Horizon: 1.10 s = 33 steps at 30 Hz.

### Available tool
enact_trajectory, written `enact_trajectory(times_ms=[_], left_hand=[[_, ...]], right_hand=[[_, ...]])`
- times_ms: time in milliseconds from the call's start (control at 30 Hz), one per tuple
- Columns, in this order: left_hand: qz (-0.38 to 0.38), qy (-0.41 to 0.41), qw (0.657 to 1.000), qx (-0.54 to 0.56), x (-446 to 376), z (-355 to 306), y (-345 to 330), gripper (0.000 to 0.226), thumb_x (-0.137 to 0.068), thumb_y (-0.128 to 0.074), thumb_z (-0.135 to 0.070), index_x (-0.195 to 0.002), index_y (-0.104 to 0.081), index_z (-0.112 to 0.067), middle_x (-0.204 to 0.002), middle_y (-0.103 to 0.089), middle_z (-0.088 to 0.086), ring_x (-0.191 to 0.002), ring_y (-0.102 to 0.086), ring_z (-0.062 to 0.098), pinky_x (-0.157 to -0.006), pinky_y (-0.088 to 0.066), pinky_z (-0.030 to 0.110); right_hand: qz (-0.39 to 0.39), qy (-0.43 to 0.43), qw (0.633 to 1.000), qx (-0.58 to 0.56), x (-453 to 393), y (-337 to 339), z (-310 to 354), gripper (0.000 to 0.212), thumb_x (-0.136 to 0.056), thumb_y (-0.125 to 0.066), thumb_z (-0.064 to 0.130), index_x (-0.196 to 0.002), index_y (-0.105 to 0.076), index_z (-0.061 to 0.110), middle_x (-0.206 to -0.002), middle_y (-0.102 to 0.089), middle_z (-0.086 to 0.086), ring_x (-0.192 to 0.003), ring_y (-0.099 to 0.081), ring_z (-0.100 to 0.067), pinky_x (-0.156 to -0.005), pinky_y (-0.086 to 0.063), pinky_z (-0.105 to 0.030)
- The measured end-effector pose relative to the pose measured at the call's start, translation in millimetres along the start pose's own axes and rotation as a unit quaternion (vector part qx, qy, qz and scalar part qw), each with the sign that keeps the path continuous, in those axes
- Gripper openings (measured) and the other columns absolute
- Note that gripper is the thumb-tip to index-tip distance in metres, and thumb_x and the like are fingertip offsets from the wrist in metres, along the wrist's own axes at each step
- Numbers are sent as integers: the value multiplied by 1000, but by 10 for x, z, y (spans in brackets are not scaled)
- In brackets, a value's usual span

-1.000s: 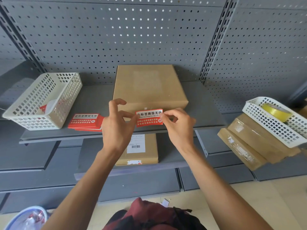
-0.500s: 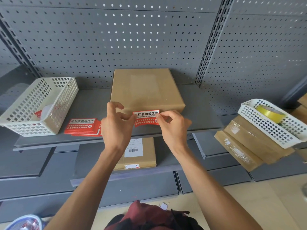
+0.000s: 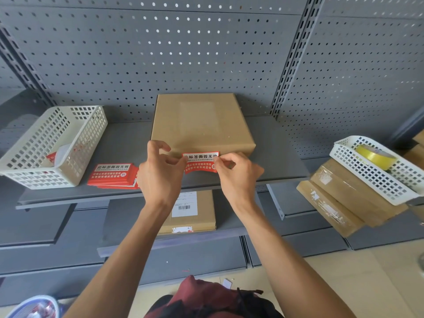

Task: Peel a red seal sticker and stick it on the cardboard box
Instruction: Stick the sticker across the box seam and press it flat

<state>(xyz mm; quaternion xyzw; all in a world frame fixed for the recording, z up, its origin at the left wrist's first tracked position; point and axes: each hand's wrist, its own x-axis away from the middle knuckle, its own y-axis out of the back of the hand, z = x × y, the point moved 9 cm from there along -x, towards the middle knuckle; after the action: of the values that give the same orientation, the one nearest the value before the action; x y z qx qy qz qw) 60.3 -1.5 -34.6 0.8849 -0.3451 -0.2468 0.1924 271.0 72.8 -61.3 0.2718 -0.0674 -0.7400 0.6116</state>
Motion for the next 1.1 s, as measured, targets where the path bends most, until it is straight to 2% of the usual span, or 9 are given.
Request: enact_trajectory(times_ms=[167, 533, 667, 767, 833, 900, 967, 1033, 1100], left_hand=[[-5, 13, 1000, -10, 15, -12, -24, 38, -83, -76, -37, -101, -44, -26, -61, -57, -25, -72, -67, 19, -67, -45, 35], [-6, -19, 1000, -20, 10, -32, -2, 37, -84, -75, -40, -109, -50, -30, -80, -73, -13, -73, -65, 15, -66, -40, 29], [-24, -51, 998, -18, 15, -58, 25, 42, -80, -81, -38, -112, -56, -26, -78, -65, -12, -72, -63, 15, -64, -43, 29], [-36, -96, 995, -22, 23, -103, 33, 42, -80, -82, -31, -116, -64, -22, -96, -64, -5, -80, -63, 14, -64, -43, 25], [-41, -126, 991, -34, 23, -107, 34, 42, -80, -82, -28, -120, -70, -23, -102, -60, 1, -88, -62, 20, -67, -47, 33], [-63, -167, 983, -44, 60, -121, 60, 38, -81, -82, -26, -118, -72, -25, -107, -57, 6, -96, -53, 24, -75, -48, 43], [-82, -187, 978, -47, 99, -121, 82, 34, -84, -79, -29, -118, -73, -28, -123, -56, 7, -110, -47, 25, -90, -42, 45], [-72, -166, 982, -49, 91, -70, 46, 37, -86, -75, -35, -123, -69, -31, -144, -48, 6, -131, -40, 28, -102, -30, 40], [-29, -135, 989, -49, 77, 2, -60, 46, -87, -71, -39, -131, -63, -31, -158, -35, 5, -145, -28, 30, -109, -23, 44]], right_hand=[[-2, -11, 1000, 3, -13, -1, -18, 21, -84, -65, 38, -67, -67, 27, -69, -69, 15, -69, -65, -4, -95, -43, -49], [-17, -23, 999, 13, -13, 50, -26, 26, -83, -71, 40, -65, -61, 25, -62, -61, 17, -66, -61, -4, -93, -41, -45], [-47, 8, 999, 23, 1, 102, -1, 23, -80, -76, 36, -79, -55, 26, -91, -54, 11, -84, -56, -6, -87, -32, -35], [-86, 53, 995, 14, 8, 196, 94, 30, -77, -80, 29, -94, -56, 22, -108, -52, 4, -105, -52, -14, -95, -38, -37], [-108, 78, 991, 12, 8, 276, 156, 36, -74, -82, 26, -101, -59, 20, -121, -50, 1, -114, -50, -19, -97, -35, -33], [-116, 89, 989, 26, 5, 322, 179, 40, -73, -83, 29, -107, -62, 21, -138, -44, -2, -119, -47, -20, -98, -28, -30], [-106, 88, 990, 36, 8, 316, 170, 44, -77, -80, 34, -116, -62, 23, -155, -32, -5, -132, -39, -22, -103, -24, -32], [-74, 82, 994, 27, 4, 249, 131, 49, -82, -77, 40, -125, -59, 25, -164, -18, -6, -147, -25, -24, -108, -22, -34], [-38, 74, 997, 8, 0, 158, 90, 54, -85, -74, 45, -131, -55, 25, -167, -8, -7, -153, -18, -22, -114, -25, -38]])
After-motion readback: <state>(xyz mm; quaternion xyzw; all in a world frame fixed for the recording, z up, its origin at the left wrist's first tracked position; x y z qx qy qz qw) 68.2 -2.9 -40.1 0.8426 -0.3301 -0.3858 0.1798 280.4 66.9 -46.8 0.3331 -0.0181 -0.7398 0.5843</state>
